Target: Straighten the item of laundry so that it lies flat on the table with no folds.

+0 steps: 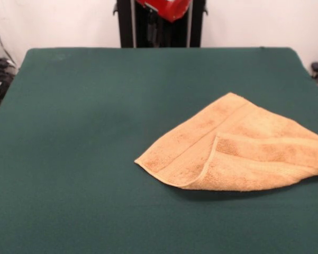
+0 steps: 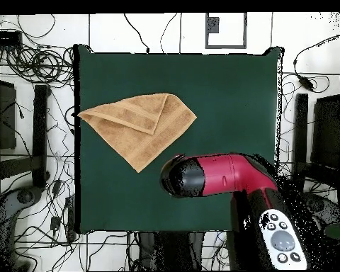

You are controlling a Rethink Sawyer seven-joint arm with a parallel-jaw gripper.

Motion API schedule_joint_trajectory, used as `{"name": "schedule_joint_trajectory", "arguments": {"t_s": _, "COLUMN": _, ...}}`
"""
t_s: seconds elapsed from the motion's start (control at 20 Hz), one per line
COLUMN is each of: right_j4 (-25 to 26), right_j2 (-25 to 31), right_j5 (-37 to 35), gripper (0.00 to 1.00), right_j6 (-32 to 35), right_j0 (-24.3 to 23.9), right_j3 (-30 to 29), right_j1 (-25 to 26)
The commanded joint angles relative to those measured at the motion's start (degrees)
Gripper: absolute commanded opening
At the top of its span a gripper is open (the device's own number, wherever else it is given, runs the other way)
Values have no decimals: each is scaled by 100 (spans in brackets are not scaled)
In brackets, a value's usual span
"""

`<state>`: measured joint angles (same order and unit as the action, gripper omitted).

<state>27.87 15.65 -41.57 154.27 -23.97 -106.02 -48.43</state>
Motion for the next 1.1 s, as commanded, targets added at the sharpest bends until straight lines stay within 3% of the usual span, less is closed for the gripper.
{"name": "schedule_joint_trajectory", "arguments": {"t_s": 0.05, "right_j4": 760, "right_j2": 96, "right_j5": 946, "gripper": 0, "right_j6": -306, "right_j0": 455, "right_j3": -35, "right_j1": 978}}
{"name": "schedule_joint_trajectory", "arguments": {"t_s": 0.3, "right_j4": 1199, "right_j2": -229, "right_j5": 1620, "gripper": 0, "right_j6": 78, "right_j0": 692, "right_j3": 311, "right_j1": 1628}}
{"name": "schedule_joint_trajectory", "arguments": {"t_s": 0.5, "right_j4": 1257, "right_j2": -404, "right_j5": 1751, "gripper": 0, "right_j6": 176, "right_j0": 830, "right_j3": 404, "right_j1": 1766}}
{"name": "schedule_joint_trajectory", "arguments": {"t_s": 0.8, "right_j4": 1454, "right_j2": -850, "right_j5": 2524, "gripper": 0, "right_j6": 508, "right_j0": 1183, "right_j3": 954, "right_j1": 2640}}
{"name": "schedule_joint_trajectory", "arguments": {"t_s": 1.1, "right_j4": 1332, "right_j2": -1314, "right_j5": 3075, "gripper": 0, "right_j6": 700, "right_j0": 1534, "right_j3": 1536, "right_j1": 3372}}
